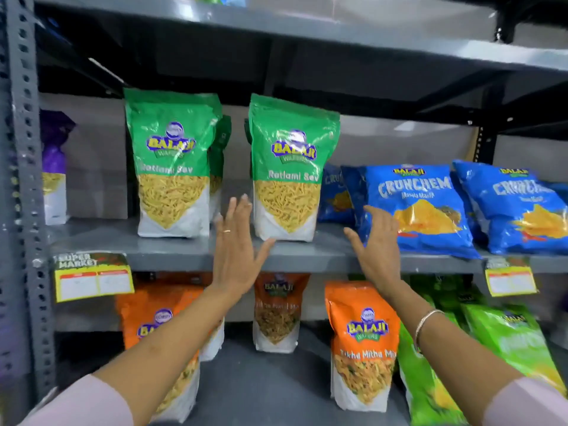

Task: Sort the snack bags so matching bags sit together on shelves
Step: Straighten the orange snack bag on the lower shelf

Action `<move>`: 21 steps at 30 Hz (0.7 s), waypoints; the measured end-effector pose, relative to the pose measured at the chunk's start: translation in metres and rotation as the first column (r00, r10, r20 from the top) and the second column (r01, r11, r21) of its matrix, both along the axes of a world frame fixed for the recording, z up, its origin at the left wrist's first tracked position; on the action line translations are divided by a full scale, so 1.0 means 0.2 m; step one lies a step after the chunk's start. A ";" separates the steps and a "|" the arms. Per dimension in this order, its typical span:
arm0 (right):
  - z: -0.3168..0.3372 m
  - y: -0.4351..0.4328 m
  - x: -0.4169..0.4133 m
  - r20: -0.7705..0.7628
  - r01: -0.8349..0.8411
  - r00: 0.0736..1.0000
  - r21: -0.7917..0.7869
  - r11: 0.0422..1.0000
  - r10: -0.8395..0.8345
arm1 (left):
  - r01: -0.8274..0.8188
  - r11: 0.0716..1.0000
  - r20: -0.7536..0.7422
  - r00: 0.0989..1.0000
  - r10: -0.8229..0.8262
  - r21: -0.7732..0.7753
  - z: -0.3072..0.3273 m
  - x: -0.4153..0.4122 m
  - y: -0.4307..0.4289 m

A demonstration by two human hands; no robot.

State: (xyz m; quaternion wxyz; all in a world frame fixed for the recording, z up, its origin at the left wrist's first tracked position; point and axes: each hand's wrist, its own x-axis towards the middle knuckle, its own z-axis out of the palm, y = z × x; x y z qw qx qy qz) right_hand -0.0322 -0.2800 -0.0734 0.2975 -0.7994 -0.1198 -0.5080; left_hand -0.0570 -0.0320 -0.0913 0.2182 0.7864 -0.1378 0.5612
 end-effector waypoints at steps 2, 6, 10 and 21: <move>-0.15 -0.08 -0.04 0.048 0.088 0.995 0.047 0.995 -0.091 | 0.063 0.980 0.008 0.998 -0.065 0.190 -0.19 -0.04 -0.06; -0.48 -0.25 -0.09 -0.019 0.224 0.974 0.176 0.959 -0.224 | 0.163 0.855 -0.138 0.985 -0.108 0.492 -0.62 -0.07 -0.19; -0.76 -0.43 -0.06 -0.306 0.291 0.925 0.181 0.939 -0.227 | 0.257 0.808 -0.462 0.887 0.022 0.530 -0.90 -0.02 -0.29; -1.18 -0.55 0.07 -0.758 0.035 0.422 0.562 0.827 0.497 | 0.182 0.887 -0.875 0.168 -0.453 -0.425 -1.28 0.34 -0.70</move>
